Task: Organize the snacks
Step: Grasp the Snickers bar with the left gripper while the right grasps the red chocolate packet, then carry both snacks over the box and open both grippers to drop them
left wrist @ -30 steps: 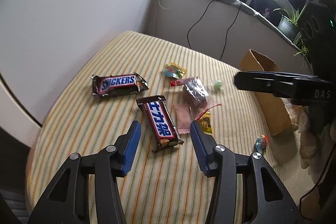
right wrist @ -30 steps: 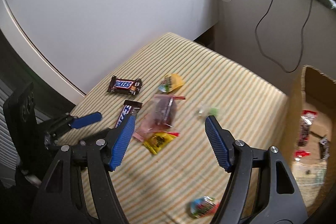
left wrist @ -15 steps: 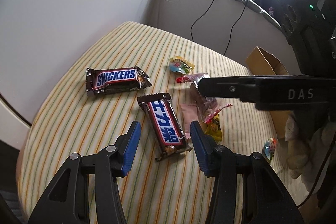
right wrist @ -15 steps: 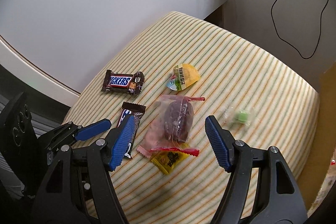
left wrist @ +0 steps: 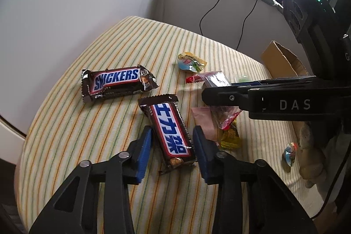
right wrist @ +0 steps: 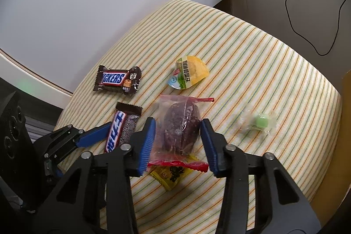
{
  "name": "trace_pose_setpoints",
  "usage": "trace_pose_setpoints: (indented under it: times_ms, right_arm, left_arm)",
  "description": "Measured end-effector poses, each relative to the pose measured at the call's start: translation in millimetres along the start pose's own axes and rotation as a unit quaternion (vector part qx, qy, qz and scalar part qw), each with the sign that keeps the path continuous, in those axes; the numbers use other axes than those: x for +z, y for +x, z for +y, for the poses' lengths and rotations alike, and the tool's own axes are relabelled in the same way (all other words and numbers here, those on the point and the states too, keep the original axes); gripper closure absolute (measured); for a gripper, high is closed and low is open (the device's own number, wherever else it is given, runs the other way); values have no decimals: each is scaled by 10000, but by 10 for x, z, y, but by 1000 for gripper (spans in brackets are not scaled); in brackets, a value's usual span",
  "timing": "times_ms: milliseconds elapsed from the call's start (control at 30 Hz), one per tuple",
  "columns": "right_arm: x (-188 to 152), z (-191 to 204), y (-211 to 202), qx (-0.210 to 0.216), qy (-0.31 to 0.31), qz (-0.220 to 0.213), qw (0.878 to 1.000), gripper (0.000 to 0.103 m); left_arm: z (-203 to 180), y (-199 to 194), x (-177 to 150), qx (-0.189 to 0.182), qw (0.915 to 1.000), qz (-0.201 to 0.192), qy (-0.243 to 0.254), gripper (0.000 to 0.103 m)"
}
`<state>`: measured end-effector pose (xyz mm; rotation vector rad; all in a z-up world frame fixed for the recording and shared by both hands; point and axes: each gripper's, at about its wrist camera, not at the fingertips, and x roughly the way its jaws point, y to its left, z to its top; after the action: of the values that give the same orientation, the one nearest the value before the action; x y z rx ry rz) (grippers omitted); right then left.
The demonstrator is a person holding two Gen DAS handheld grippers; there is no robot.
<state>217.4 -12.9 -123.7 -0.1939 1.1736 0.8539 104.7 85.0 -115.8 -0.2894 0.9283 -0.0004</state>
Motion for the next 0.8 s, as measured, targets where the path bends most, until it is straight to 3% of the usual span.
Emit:
trace_pose_setpoints:
  times_ms: [100, 800]
  right_arm:
    - [-16, -19, 1, -3, 11, 2, 10000, 67]
    - [-172, -148, -400, 18, 109, -384, 9992, 68]
  left_arm:
    - [-3, 6, 7, 26, 10000, -15, 4, 74]
    - [17, -280, 5, 12, 9993, -362, -131, 75]
